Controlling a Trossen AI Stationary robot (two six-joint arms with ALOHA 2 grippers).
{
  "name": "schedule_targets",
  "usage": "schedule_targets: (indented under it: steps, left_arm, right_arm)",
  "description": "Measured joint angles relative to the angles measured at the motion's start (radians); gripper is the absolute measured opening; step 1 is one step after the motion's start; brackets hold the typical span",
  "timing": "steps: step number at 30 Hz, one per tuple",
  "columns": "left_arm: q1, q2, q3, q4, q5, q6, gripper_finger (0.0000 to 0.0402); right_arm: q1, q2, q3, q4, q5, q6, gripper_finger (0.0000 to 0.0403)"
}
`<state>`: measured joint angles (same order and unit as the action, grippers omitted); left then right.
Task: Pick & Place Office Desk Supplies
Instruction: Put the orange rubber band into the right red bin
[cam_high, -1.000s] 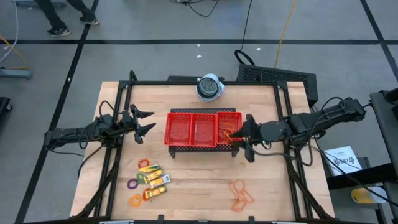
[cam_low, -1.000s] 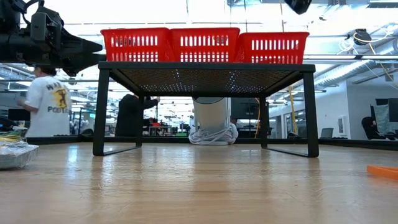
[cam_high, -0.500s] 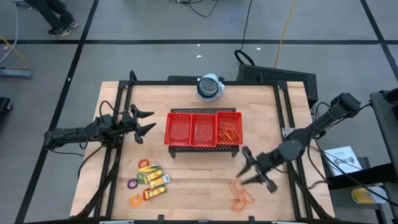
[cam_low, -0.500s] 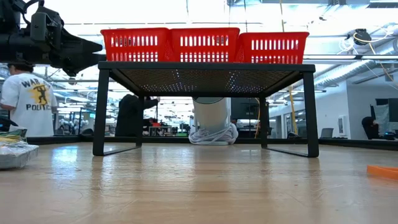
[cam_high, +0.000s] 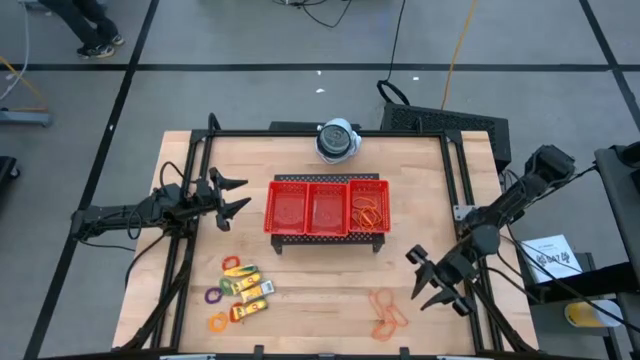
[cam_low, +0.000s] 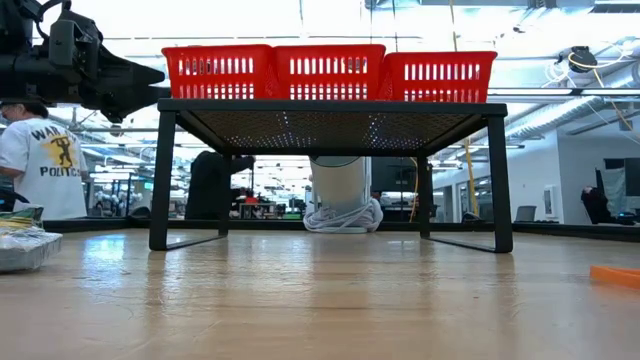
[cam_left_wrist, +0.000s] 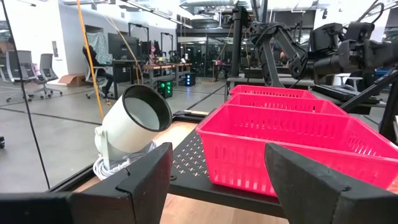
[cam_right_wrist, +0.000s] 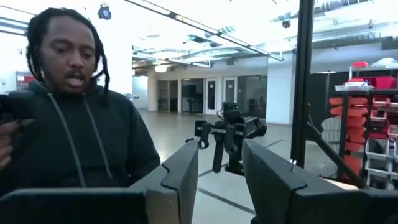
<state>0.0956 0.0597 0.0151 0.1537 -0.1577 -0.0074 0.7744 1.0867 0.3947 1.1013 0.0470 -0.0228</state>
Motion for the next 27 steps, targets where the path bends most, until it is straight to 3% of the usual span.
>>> schedule_targets:
  steps: [11,16,24,27]
  left_arm:
    - [0.000,0.000,0.000,0.000,0.000,0.000,0.0267]
    - [0.000,0.000,0.000,0.000,0.000,0.000,0.0267]
    - [0.000,0.000,0.000,0.000,0.000,0.000,0.0267]
    - [0.000,0.000,0.000,0.000,0.000,0.000,0.0267]
  right_arm:
    - [0.002,0.001,-0.001,-0.102,-0.001,0.018,0.0114]
    - [0.031,0.036,-0.001,-0.046,0.001,0.099,0.0114]
    - [0.139,0.203,0.084,0.107,0.008,0.063,0.0114]
    - [0.181,0.307,0.186,0.092,0.086,0.060,0.0114]
